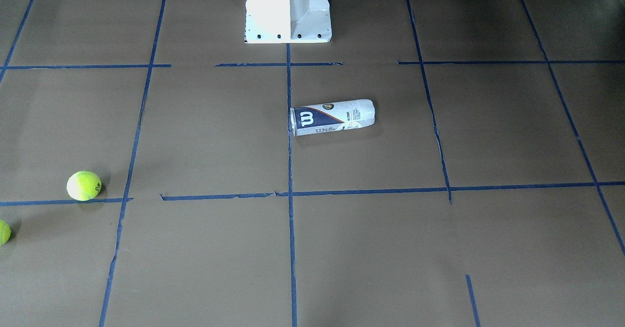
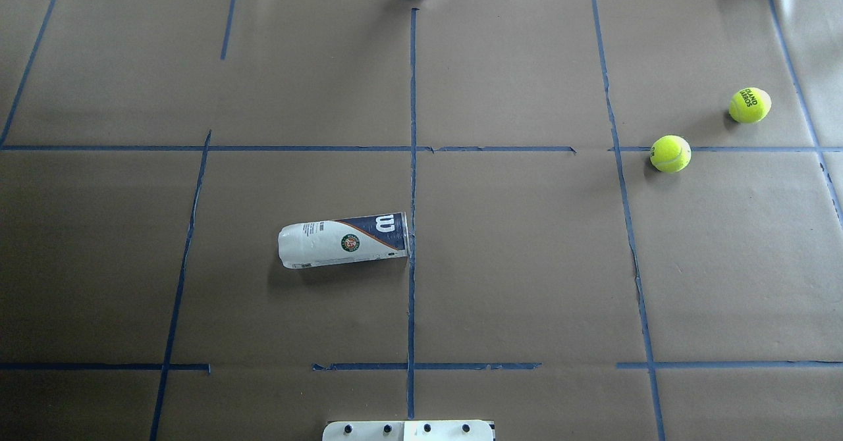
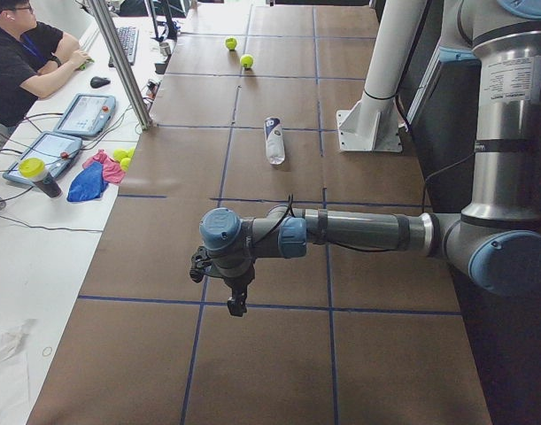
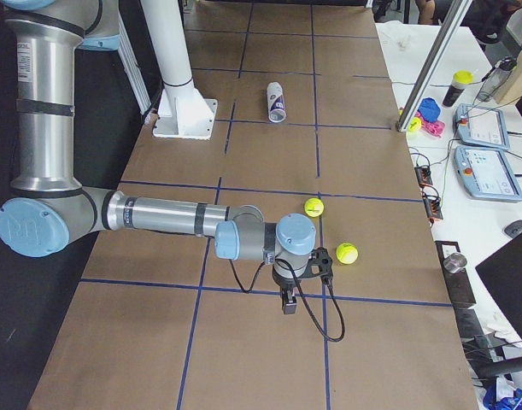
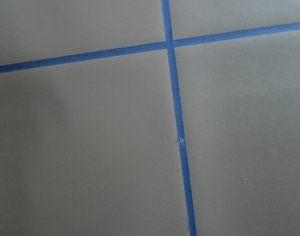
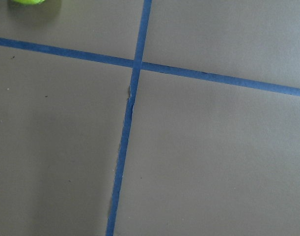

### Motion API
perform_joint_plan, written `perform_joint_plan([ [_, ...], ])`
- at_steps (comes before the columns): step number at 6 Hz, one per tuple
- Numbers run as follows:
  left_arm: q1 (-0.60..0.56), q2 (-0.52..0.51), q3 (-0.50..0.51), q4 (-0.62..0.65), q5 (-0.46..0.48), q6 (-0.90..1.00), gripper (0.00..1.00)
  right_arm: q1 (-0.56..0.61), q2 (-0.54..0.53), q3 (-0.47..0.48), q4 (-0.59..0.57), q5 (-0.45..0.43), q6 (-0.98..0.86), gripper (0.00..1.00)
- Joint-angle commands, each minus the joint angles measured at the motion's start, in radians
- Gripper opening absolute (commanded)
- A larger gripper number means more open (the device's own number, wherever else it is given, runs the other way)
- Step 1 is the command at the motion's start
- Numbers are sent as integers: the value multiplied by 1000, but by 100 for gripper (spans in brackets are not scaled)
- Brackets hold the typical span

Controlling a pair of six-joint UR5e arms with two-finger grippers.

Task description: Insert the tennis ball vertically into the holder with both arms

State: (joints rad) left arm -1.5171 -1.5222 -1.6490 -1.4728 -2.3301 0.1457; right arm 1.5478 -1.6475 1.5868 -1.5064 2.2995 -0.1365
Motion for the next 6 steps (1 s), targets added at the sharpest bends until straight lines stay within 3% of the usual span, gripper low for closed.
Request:
perform_joint_plan([
  [1, 2, 1, 0, -1, 1, 3, 100, 0, 2, 1, 0, 0, 0, 100],
  [3, 3, -4, -8, 0, 12, -3, 100, 0, 5, 2, 0, 0, 0, 100],
  [6, 5, -136, -27, -108, 12, 3, 100, 0, 11, 10, 0, 0, 2, 100],
])
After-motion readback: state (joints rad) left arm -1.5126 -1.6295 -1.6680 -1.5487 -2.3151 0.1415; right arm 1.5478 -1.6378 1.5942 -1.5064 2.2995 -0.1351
